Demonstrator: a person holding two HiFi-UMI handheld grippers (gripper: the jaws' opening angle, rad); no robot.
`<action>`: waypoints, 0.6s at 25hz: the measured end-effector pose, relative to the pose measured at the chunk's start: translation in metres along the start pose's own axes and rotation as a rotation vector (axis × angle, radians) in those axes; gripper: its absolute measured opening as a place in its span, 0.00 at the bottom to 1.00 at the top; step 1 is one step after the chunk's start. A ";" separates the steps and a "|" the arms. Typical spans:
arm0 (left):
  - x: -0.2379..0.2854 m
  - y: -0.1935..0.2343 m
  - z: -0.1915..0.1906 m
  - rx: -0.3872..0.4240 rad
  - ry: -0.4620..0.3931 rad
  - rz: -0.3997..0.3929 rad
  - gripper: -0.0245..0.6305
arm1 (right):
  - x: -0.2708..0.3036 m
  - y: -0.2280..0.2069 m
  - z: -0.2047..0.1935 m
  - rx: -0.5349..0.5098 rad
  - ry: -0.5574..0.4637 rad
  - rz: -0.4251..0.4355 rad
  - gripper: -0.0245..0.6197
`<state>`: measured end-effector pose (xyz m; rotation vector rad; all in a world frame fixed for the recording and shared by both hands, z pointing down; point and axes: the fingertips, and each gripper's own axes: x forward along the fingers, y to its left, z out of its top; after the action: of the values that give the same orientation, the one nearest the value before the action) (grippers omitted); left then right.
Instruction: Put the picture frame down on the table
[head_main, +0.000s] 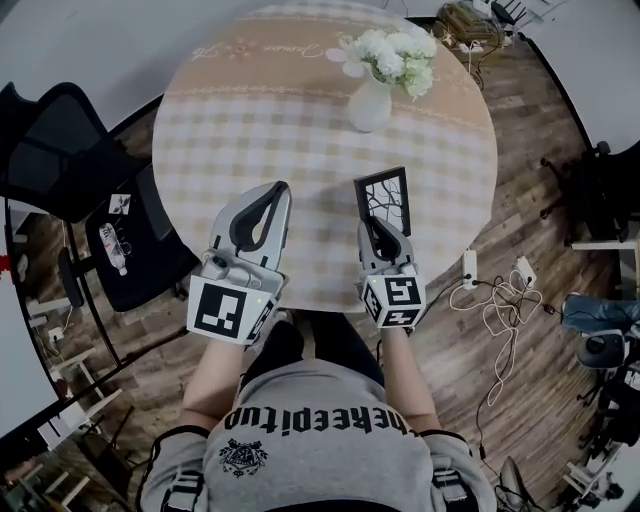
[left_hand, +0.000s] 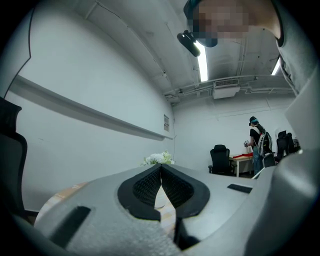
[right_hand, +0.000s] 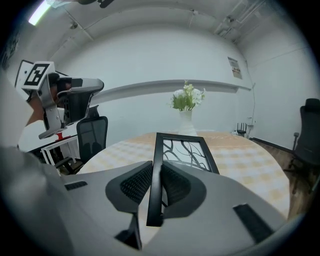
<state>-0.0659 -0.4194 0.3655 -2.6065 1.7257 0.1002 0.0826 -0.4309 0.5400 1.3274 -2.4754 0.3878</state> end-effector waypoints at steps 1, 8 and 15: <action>-0.001 0.003 -0.002 -0.002 0.006 0.008 0.06 | 0.003 0.001 -0.004 0.000 0.015 0.006 0.14; 0.005 0.002 -0.012 -0.004 0.030 0.046 0.06 | 0.017 -0.008 -0.034 0.003 0.111 0.041 0.14; 0.003 0.009 -0.018 -0.005 0.049 0.079 0.06 | 0.031 -0.008 -0.057 0.006 0.197 0.063 0.14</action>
<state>-0.0719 -0.4269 0.3838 -2.5654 1.8471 0.0424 0.0809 -0.4368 0.6053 1.1559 -2.3580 0.5149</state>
